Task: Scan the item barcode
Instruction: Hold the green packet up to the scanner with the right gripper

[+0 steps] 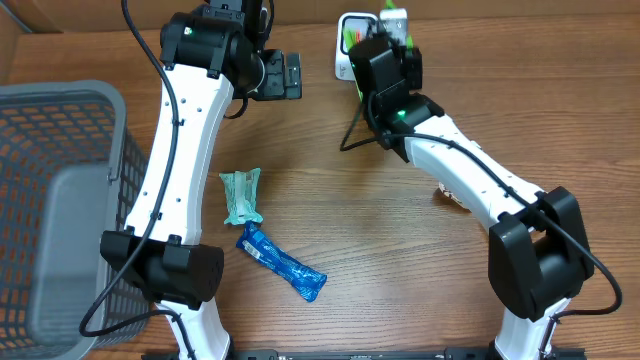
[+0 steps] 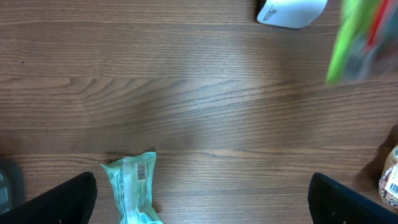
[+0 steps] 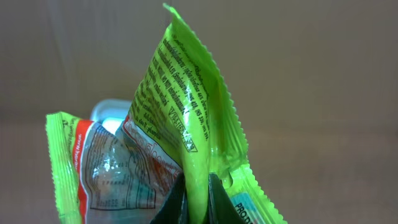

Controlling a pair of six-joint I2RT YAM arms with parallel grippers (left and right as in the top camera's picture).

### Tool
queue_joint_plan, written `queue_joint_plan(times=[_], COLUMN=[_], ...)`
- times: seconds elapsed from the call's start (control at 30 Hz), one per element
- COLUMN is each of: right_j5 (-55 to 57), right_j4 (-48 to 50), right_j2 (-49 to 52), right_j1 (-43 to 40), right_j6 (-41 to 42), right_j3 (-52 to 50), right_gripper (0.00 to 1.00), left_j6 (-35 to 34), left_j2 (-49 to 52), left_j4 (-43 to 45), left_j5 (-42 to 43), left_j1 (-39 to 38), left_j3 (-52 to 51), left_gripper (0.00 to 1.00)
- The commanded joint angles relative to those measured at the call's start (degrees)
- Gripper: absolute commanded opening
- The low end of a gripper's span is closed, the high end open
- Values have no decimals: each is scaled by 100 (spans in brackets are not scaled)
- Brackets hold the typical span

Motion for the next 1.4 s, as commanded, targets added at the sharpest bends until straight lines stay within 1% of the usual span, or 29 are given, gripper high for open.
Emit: queue_joint_plan(times=[0.0, 0.03, 0.23, 0.3, 0.4, 0.53, 0.63, 0.8, 0.9, 1.07, 1.37], right_j5=[728, 431, -820, -1513, -2173, -2573, -2949, -3239, -3532, -4041, -4325], right_j4=[828, 1427, 3270, 4004, 4555, 5434, 5890, 5993, 6262, 6002, 5866], right_j2=[-101, -28, 535, 903, 1309, 1788, 2046, 2094, 2094, 2111, 2398], right_j1=[-101, -144, -236, -295, -407, -584, -737, -855, -868, -866, -868], right_j6=[-1067, -1648, -3742, -4752, -5678, -6465, -6754, -6752, -6754, -6620, -6625], right_j3=[79, 79, 79, 79, 79, 79, 79, 79, 81, 264, 848], right_gripper=[4, 4, 4, 4, 4, 4, 4, 4, 4, 4, 4], left_j6=[109, 109, 109, 109, 109, 107, 107, 109, 109, 107, 109], left_j2=[-107, -107, -107, -107, -107, -107, -107, -107, -107, -107, -107], left_j4=[7, 7, 7, 7, 7, 7, 7, 7, 7, 7, 7], left_j5=[-39, -39, -39, -39, -39, -39, -37, -39, -39, -39, -39], left_j1=[11, 11, 11, 11, 11, 11, 11, 11, 11, 11, 11], left_j3=[109, 109, 109, 109, 109, 109, 109, 109, 109, 109, 109], left_gripper=[100, 99, 100, 100, 100, 100, 100, 100, 100, 100, 100])
